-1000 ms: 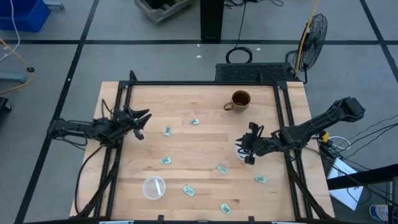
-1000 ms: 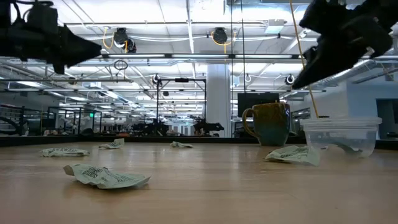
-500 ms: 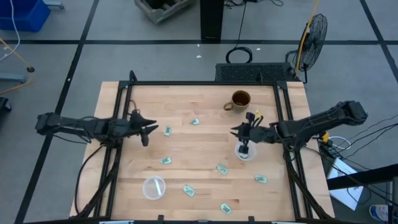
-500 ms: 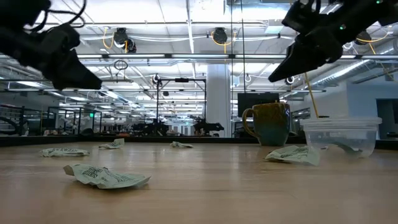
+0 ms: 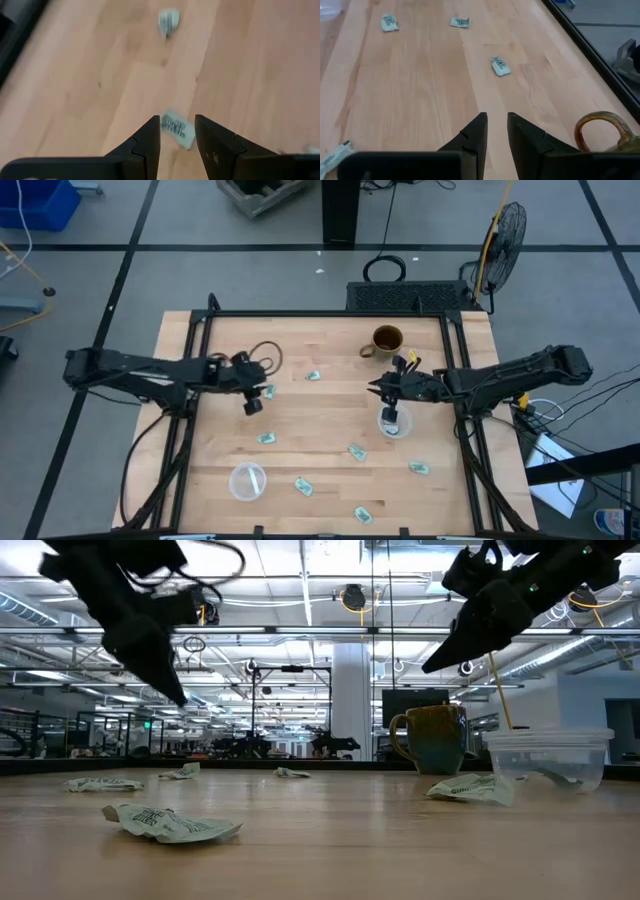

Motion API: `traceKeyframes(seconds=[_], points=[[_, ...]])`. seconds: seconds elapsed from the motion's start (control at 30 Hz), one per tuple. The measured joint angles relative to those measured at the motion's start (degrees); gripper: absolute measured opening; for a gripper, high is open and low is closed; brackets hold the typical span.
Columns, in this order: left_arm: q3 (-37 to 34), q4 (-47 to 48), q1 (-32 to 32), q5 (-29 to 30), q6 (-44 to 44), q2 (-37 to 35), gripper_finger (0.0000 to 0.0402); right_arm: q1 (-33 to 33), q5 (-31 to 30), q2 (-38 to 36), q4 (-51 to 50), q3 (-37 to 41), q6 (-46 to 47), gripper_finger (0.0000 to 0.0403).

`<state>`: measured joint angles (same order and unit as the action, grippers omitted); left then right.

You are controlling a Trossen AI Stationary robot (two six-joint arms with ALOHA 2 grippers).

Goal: Pick and place Stevia / Truvia into bins
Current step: Put the stevia packet into the bottom transparent container

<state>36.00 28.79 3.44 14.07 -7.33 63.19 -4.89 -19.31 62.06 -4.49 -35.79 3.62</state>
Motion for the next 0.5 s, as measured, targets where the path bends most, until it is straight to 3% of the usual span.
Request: traceKeyframes(seconds=[0.23, 0.5], points=[[0.21, -1.93, 5.40, -2.74, 4.37, 10.96, 0.0129, 0.00, 0.00, 0.00, 0.00, 0.00, -0.02, 0.0070], [0.23, -7.25, 8.94, -3.78, 8.39, 14.80, 0.0129, 0.00, 0.00, 0.00, -0.02, 0.00, -2.49, 0.0070]])
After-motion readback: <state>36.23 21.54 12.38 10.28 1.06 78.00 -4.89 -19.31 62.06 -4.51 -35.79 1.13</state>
